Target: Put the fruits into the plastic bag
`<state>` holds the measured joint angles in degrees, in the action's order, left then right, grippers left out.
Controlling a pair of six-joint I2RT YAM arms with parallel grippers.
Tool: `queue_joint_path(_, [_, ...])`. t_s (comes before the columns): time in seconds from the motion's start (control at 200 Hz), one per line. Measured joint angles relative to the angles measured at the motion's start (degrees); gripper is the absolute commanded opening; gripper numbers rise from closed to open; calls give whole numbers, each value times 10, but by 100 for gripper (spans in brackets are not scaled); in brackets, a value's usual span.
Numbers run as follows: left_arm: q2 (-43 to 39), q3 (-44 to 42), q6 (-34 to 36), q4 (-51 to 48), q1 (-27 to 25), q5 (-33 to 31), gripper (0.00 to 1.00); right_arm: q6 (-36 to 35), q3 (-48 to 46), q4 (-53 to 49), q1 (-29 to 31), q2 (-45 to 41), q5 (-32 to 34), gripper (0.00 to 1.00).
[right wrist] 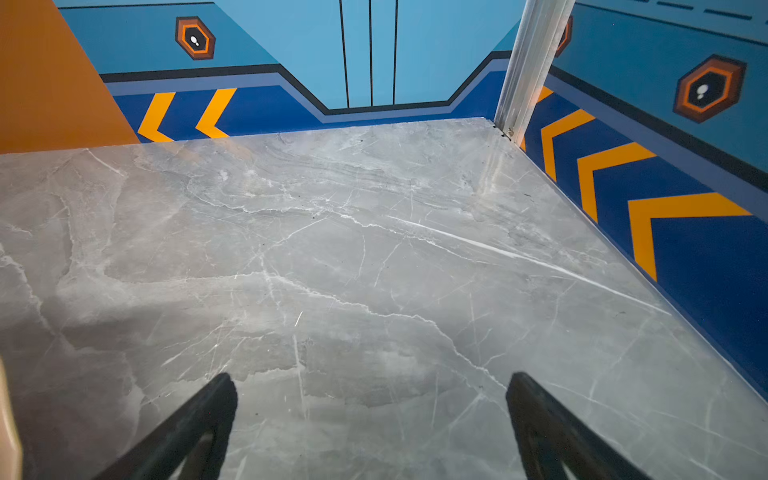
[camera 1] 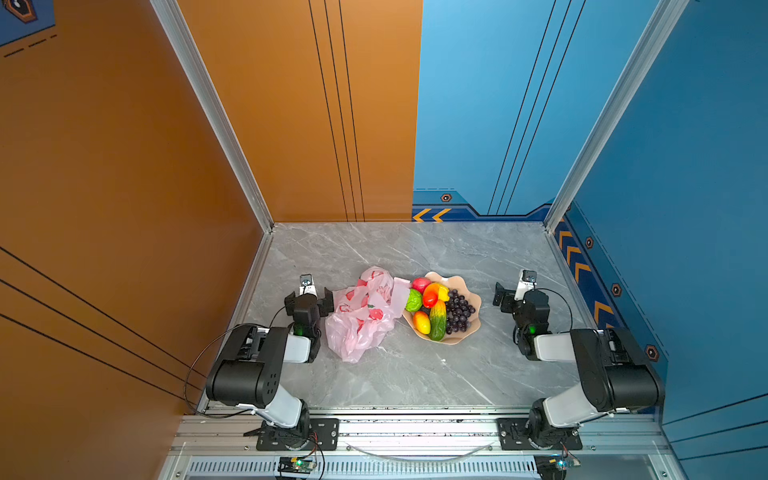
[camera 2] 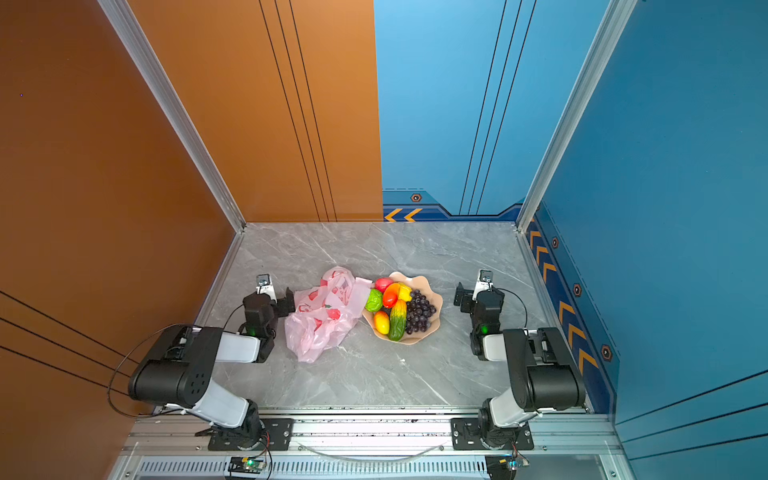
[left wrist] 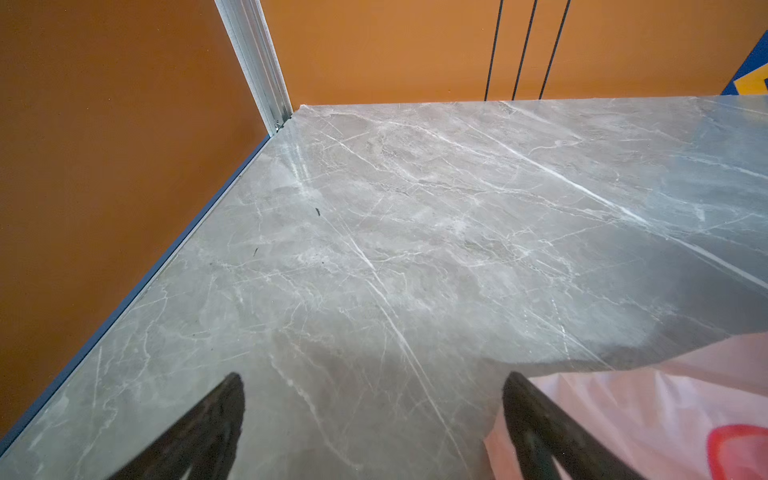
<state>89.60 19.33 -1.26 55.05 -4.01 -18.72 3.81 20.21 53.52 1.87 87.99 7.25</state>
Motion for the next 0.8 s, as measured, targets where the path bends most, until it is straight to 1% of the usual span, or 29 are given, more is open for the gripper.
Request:
queue_joint_path(0.581, [0, 0, 4, 0, 0, 15, 98, 0, 0, 0, 0, 0, 0, 100])
queue_joint_path(0.796, [0, 0, 4, 0, 10, 24, 98, 0, 0, 0, 0, 0, 0, 100])
